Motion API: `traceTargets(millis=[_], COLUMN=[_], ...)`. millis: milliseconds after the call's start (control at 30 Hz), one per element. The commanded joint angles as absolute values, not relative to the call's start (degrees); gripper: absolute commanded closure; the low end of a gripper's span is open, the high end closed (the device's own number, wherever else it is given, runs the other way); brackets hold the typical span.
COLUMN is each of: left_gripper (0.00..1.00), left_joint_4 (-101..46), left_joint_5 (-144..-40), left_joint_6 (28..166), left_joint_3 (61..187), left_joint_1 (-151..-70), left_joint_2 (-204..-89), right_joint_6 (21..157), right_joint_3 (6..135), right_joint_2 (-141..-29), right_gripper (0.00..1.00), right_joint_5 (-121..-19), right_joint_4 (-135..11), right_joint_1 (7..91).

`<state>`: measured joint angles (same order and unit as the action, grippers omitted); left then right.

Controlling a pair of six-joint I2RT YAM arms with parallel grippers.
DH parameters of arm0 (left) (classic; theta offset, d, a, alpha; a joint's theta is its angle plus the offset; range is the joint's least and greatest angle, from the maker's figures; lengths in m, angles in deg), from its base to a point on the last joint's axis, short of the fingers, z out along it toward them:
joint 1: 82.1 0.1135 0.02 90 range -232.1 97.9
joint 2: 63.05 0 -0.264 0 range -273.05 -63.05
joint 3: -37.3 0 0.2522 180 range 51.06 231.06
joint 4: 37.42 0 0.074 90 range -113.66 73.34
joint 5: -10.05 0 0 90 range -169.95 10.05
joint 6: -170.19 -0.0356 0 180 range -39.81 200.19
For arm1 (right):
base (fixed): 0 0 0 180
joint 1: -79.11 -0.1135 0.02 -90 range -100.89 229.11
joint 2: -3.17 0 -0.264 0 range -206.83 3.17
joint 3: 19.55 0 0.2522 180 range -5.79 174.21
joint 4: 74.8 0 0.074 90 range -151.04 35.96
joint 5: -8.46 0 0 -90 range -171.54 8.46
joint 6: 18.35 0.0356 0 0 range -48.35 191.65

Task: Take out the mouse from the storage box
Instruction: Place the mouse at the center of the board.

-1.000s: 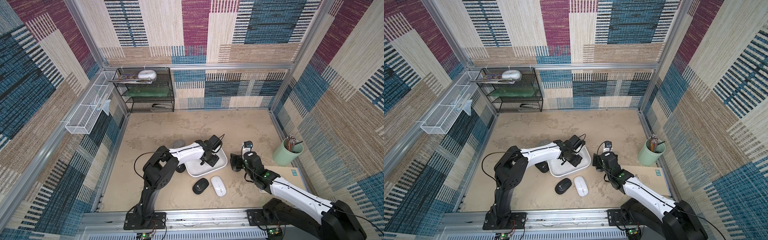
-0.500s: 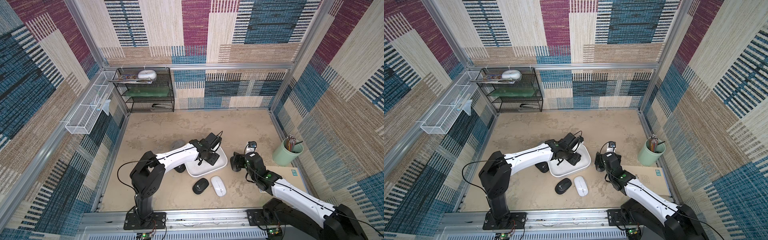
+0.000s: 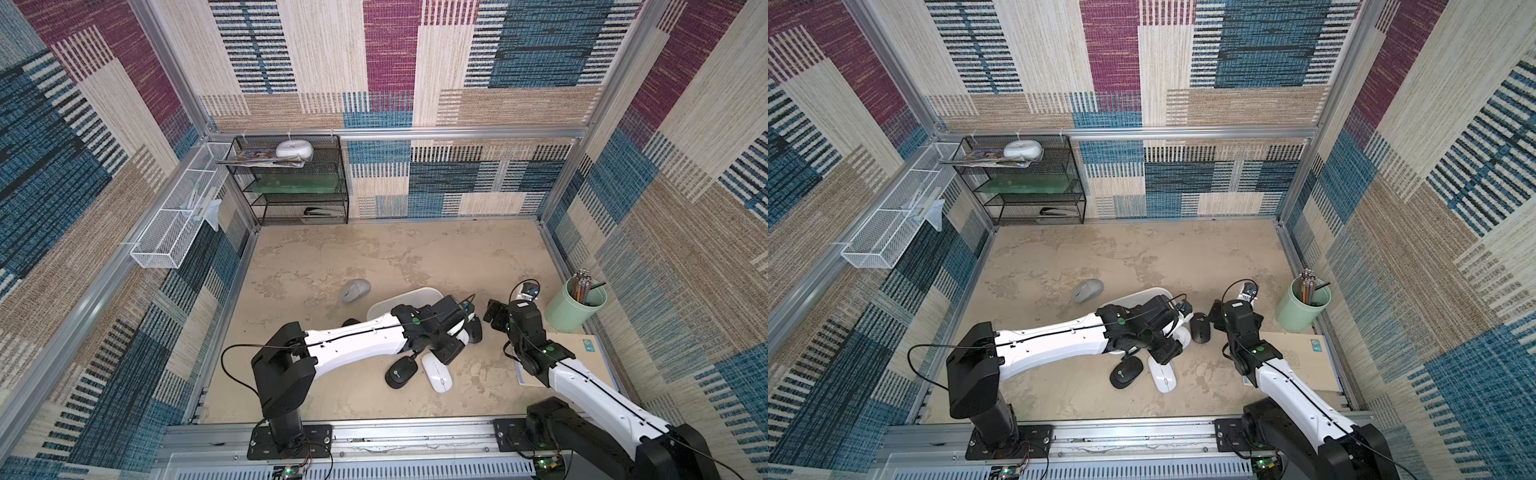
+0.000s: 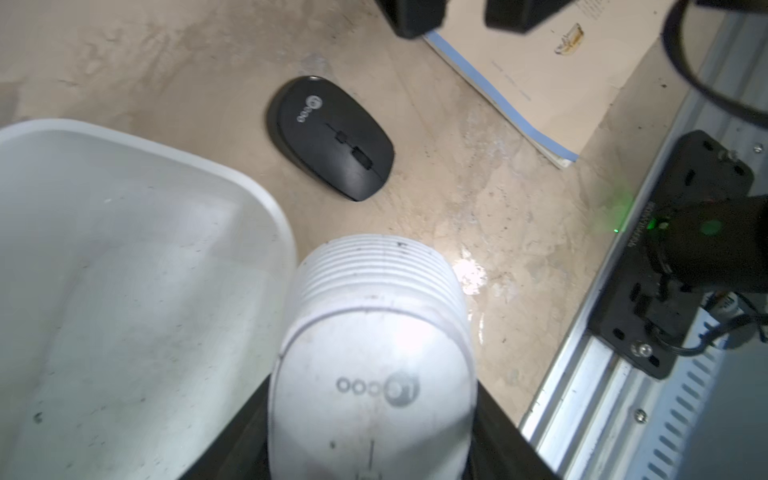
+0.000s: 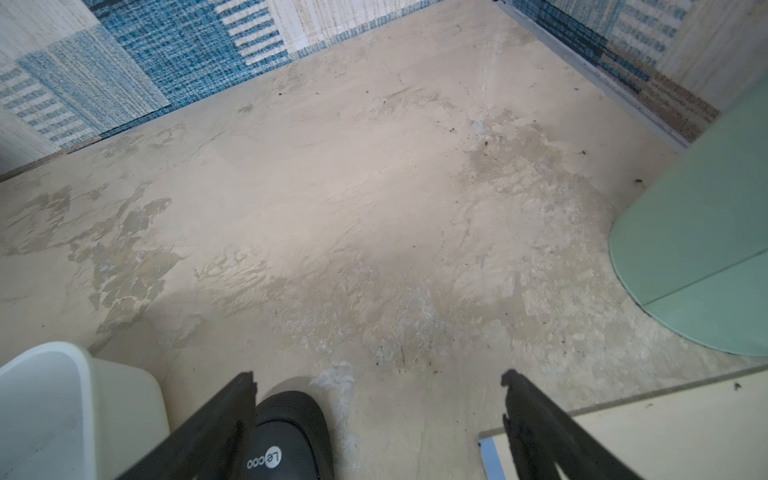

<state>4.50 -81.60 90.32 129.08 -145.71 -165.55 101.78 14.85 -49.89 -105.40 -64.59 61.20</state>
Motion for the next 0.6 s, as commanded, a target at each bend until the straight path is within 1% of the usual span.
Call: traceTargets(millis=[0, 200, 367, 567], left_gripper=[0.47, 0.47, 0.46, 0.43], left_joint_4=[2.53, 2.62, 2.62, 2.95], left_joint_5=[-82.51, -82.09, -81.76, -81.28], left_joint_6=[91.2, 90.03, 89.69, 90.24], left_joint_3=[130.61, 134.57, 136.21, 137.87], left_joint_1=[-147.81, -151.24, -152.39, -152.43], left_joint_2=[-168.57, -174.84, -177.87, -180.85], right_joint_6=[103.78, 105.21, 106.01, 106.27], right_joint_3=[14.47, 13.34, 12.32, 11.97], right_joint_2=[-49.14, -46.76, -44.99, -44.39], right_gripper=[0.05, 0.05, 0.05, 0.05], right_joint_5=[-102.63, -101.84, -100.81, -100.41], right_joint_4=[-63.76, -63.0, -62.98, -62.97], right_joint_1=[63.53, 66.3, 68.28, 68.73])
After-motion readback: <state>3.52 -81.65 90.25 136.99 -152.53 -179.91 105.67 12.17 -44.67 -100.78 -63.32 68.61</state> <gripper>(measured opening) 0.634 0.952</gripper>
